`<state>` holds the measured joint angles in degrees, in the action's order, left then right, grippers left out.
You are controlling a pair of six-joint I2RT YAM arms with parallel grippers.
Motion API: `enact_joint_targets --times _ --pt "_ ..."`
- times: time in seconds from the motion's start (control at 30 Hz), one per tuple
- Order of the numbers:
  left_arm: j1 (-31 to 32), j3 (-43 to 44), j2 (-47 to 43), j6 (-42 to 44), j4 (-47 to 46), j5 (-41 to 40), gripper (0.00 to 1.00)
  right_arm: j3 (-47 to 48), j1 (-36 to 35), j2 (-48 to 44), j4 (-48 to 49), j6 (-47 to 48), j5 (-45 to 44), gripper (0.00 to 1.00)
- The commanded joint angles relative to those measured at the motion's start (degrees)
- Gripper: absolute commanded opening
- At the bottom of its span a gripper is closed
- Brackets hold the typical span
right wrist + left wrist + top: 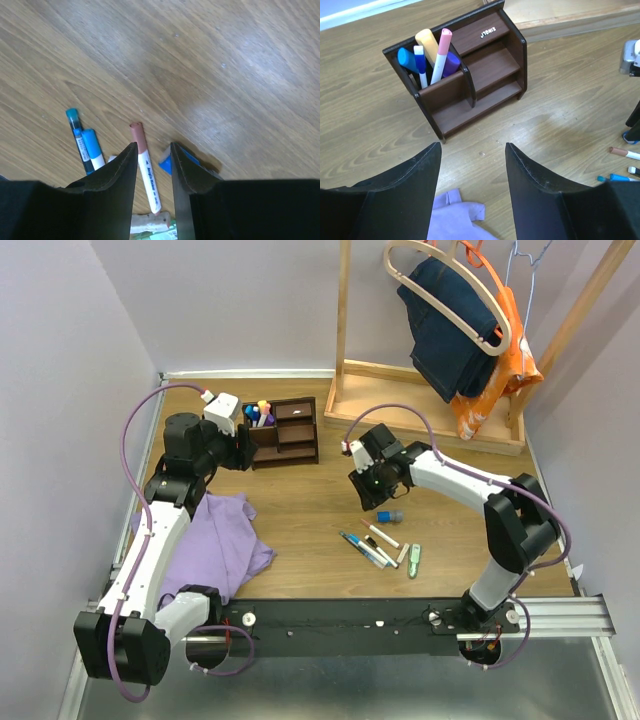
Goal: Sort the stationery into containers
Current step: Pick up the pen from the center of the board.
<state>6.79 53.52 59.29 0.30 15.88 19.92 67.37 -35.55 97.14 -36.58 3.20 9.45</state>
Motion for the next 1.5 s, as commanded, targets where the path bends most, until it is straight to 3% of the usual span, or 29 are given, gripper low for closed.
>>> enact_joint_targets --times 0.0,1.07,1.17,1.27,1.3,1.4,1.47 --pt "-0.6 -1.1 -1.9 -0.6 -1.3 -0.8 0.63 1.4 -2.4 2.7 0.4 -1.9 0.6 0.41" --pt "-1.5 -8.3 -6.3 -0.1 -5.3 -2.2 0.64 -3.5 -3.8 8.0 0.8 -3.0 1.3 0.41" --pt "-1.5 -8.9 -6.7 0.0 -5.5 -2.5 0.64 -4.1 -4.3 9.1 1.5 -2.9 0.0 0.38" --pt "-1.6 -9.4 -7.1 -0.1 -5.7 -2.6 0.64 -4.4 -4.8 10.0 1.3 -4.5 -1.1 0.26" --pt "-1.8 -9.5 -7.1 0.0 -5.7 -2.6 0.64 -3.6 -4.9 10.1 1.2 -4.1 -1.8 0.15" --pt "-2.1 -9.3 -7.1 0.0 -5.6 -2.4 0.65 0.0 -4.9 9.5 0.3 -3.7 -3.7 0.01" --pt "-2.7 -8.8 -6.6 0.0 -5.6 -1.6 0.65 2.8 -4.9 9.3 -0.7 -1.7 -4.1 0.00"
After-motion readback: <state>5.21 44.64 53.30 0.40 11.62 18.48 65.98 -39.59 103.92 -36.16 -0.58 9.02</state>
